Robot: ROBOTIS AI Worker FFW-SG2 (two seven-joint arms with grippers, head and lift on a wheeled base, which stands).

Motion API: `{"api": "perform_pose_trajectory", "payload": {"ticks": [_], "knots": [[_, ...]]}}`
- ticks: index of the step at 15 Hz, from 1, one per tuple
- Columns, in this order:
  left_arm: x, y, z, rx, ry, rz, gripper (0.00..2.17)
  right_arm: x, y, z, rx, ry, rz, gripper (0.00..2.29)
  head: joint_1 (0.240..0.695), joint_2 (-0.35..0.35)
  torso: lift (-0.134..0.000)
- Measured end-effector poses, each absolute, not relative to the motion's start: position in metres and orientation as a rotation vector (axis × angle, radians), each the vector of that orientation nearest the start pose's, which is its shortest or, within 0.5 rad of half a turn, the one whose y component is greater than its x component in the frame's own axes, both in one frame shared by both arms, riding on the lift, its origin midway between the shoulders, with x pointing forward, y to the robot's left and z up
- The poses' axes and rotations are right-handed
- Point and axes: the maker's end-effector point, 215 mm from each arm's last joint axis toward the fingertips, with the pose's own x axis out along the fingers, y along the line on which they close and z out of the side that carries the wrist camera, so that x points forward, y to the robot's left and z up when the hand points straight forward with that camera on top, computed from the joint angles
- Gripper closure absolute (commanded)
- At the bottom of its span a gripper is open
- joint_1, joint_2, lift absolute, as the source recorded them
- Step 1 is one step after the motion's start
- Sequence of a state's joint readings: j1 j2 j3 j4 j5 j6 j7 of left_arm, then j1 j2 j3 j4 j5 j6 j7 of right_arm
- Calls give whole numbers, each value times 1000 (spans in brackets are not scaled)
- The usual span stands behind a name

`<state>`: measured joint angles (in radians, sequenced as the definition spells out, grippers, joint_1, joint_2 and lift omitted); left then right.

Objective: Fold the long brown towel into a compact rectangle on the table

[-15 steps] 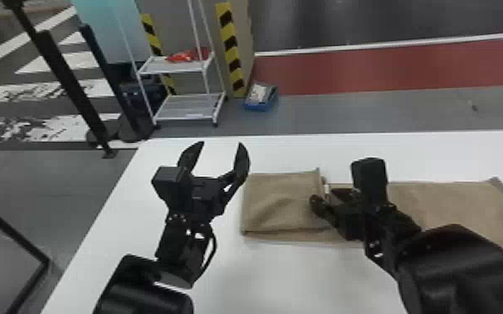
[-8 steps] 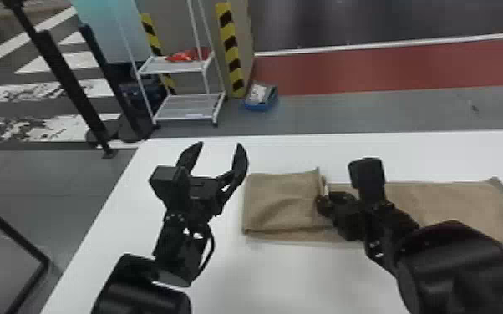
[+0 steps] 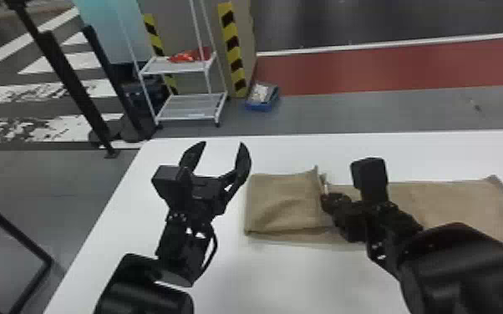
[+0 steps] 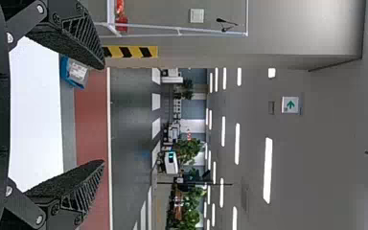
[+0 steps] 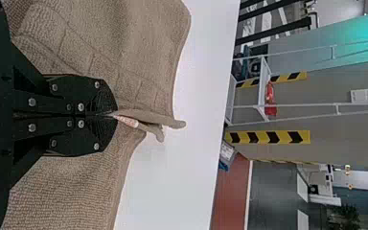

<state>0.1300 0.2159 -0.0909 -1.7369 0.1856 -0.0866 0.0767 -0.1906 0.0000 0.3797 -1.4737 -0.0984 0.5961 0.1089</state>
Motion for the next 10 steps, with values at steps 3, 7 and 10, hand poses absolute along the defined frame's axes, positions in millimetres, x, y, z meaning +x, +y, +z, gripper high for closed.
{"api": "perform_pose_trajectory", "payload": {"ticks": [3,7,10], "knots": [[555,239,-303,3,-102,-54,211,566,3,-457,-51,521,487,1008,695,233,-120],[555,237,-303,5,-101,-59,211,566,12,-453,-70,509,496,1008,695,238,-120],[556,238,-302,8,-102,-60,211,566,18,-450,-95,500,500,788,695,245,-120]]}}
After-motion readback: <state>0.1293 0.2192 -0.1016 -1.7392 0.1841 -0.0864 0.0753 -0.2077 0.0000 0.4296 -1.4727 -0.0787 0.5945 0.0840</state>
